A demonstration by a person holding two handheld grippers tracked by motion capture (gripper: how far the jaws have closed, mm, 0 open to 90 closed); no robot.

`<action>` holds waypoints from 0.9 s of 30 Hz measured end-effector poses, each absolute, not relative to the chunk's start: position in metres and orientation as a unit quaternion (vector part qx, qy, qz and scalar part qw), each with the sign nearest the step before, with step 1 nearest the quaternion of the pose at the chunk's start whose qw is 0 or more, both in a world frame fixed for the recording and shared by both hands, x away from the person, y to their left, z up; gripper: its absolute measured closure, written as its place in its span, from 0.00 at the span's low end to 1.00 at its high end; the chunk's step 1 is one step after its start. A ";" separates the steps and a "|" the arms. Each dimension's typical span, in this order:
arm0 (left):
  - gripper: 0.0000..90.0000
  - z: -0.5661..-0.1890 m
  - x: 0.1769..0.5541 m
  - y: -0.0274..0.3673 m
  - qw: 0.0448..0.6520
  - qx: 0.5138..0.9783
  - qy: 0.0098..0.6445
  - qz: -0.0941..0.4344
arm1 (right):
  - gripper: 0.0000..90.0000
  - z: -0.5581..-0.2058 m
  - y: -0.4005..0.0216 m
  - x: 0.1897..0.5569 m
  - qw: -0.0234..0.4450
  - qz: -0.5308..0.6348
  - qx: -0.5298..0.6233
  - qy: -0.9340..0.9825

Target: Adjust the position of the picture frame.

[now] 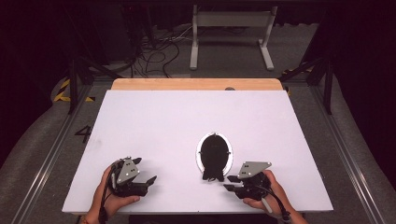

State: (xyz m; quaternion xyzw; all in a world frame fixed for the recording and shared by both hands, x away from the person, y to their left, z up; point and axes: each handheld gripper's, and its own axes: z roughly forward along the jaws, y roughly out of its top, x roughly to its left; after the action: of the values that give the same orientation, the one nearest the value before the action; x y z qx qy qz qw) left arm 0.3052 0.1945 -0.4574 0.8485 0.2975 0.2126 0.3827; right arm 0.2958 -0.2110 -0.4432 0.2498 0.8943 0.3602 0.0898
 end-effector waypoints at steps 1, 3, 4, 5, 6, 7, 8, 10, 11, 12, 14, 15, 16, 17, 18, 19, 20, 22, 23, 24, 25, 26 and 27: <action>0.21 -0.457 0.305 0.195 0.384 0.846 0.301 0.212 | 0.74 -0.444 -0.210 0.296 0.091 0.358 0.249 0.895; 0.21 -0.455 0.304 0.194 0.392 0.837 0.317 0.215 | 0.74 -0.444 -0.210 0.296 0.092 0.356 0.249 0.896; 0.21 -0.454 0.303 0.194 0.393 0.830 0.330 0.217 | 0.74 -0.444 -0.208 0.296 0.092 0.351 0.248 0.898; 0.21 -0.453 0.303 0.194 0.398 0.827 0.333 0.217 | 0.75 -0.445 -0.208 0.296 0.091 0.351 0.247 0.899; 0.21 -0.452 0.303 0.194 0.403 0.825 0.333 0.213 | 0.76 -0.445 -0.207 0.297 0.090 0.345 0.249 0.900; 0.21 -0.452 0.302 0.193 0.409 0.823 0.334 0.209 | 0.76 -0.446 -0.206 0.298 0.091 0.340 0.253 0.901; 0.21 -0.452 0.302 0.193 0.409 0.824 0.332 0.208 | 0.76 -0.446 -0.205 0.299 0.093 0.336 0.254 0.902; 0.21 -0.453 0.303 0.191 0.405 0.829 0.328 0.205 | 0.78 -0.448 -0.203 0.301 0.092 0.329 0.257 0.904; 0.21 -0.454 0.302 0.190 0.404 0.829 0.328 0.205 | 0.78 -0.448 -0.202 0.301 0.094 0.328 0.255 0.905; 0.21 -0.455 0.302 0.190 0.400 0.832 0.325 0.205 | 0.78 -0.448 -0.201 0.302 0.094 0.329 0.254 0.905; 0.21 -0.456 0.302 0.190 0.398 0.834 0.323 0.204 | 0.78 -0.448 -0.199 0.302 0.095 0.326 0.256 0.905; 0.21 -0.456 0.302 0.190 0.396 0.835 0.324 0.205 | 0.79 -0.448 -0.198 0.303 0.097 0.325 0.254 0.906; 0.21 -0.456 0.302 0.190 0.395 0.836 0.323 0.203 | 0.79 -0.448 -0.198 0.303 0.098 0.324 0.256 0.905; 0.21 -0.456 0.302 0.191 0.396 0.836 0.323 0.202 | 0.80 -0.448 -0.197 0.303 0.098 0.323 0.258 0.905; 0.21 -0.457 0.302 0.190 0.395 0.836 0.323 0.201 | 0.80 -0.448 -0.196 0.304 0.100 0.323 0.258 0.905; 0.21 -0.457 0.302 0.190 0.394 0.837 0.323 0.202 | 0.80 -0.448 -0.195 0.304 0.102 0.323 0.261 0.904; 0.21 -0.457 0.302 0.190 0.393 0.838 0.323 0.199 | 0.80 -0.448 -0.195 0.304 0.103 0.322 0.261 0.904; 0.21 -0.459 0.303 0.187 0.389 0.840 0.321 0.198 | 0.80 -0.448 -0.195 0.304 0.102 0.325 0.263 0.903; 0.21 -0.459 0.303 0.187 0.389 0.841 0.321 0.196 | 0.80 -0.449 -0.196 0.304 0.101 0.327 0.264 0.902; 0.21 -0.459 0.302 0.185 0.391 0.841 0.321 0.191 | 0.80 -0.449 -0.195 0.304 0.102 0.328 0.266 0.901; 0.21 -0.459 0.302 0.184 0.392 0.843 0.317 0.187 | 0.80 -0.449 -0.195 0.304 0.104 0.329 0.267 0.900; 0.21 -0.459 0.302 0.182 0.392 0.844 0.315 0.186 | 0.79 -0.450 -0.195 0.303 0.105 0.331 0.269 0.898; 0.21 -0.459 0.301 0.181 0.391 0.846 0.311 0.187 | 0.75 -0.450 -0.195 0.303 0.101 0.339 0.275 0.894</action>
State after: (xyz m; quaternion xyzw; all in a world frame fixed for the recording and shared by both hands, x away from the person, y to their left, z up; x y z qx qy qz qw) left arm 0.3011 0.1810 -0.4588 0.8458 0.3111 0.1874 0.3909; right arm 0.3032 -0.1953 -0.4501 0.2745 0.8943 0.3386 0.1006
